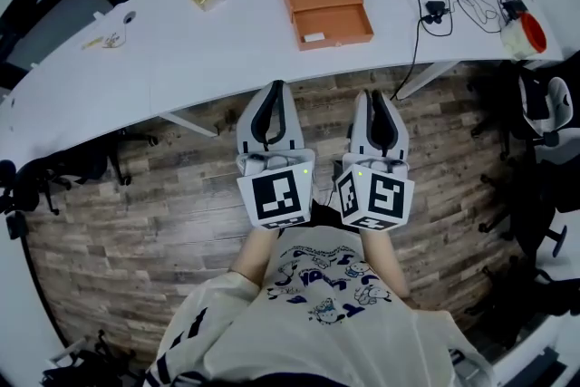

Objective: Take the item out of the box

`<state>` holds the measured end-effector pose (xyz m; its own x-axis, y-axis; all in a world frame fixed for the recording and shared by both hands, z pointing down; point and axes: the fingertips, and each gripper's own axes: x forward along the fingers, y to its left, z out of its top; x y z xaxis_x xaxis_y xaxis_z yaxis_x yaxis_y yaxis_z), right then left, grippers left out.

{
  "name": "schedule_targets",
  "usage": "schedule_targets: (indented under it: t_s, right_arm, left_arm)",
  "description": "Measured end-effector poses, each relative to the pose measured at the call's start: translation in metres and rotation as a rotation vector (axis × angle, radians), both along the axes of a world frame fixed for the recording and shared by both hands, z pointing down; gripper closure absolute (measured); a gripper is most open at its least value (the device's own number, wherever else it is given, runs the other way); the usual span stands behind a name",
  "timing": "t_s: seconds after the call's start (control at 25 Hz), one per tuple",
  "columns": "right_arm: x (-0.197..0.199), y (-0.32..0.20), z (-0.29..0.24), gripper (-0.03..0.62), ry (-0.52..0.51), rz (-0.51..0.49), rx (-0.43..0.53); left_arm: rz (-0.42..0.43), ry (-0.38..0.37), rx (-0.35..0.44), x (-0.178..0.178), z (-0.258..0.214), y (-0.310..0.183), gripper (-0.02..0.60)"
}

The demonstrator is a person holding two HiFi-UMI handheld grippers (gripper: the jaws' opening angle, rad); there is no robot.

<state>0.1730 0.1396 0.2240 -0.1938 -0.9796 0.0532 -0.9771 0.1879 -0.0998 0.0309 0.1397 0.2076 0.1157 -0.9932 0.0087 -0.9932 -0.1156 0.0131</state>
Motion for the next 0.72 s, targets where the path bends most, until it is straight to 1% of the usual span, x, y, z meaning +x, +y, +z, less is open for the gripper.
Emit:
schedule_targets:
  t_s: [0.16,0.36,0.6,0.72]
  right_arm:
    - [0.006,-0.016,0.005,0.522,-0.004,-0.01,-0.008]
    - [0.013,-0.032,0.01,0.522,-0.018,-0.011,-0.019]
    - [0.007,-0.052,0.014,0.522,-0.023,-0.025,-0.032]
    - [0.005,-0.062,0.016,0.522,-0.022,-0.032,-0.04]
  left_arm:
    - [-0.013,0.019,0.006,0.006,0.002,-0.016,0.563]
    - [-0.012,-0.01,-0.021,0.012,0.008,-0.027,0.563]
    - [-0.034,-0.003,-0.03,0.004,0.011,-0.045,0.563]
    - [-0.041,-0.015,-0.045,0.001,0.014,-0.053,0.563]
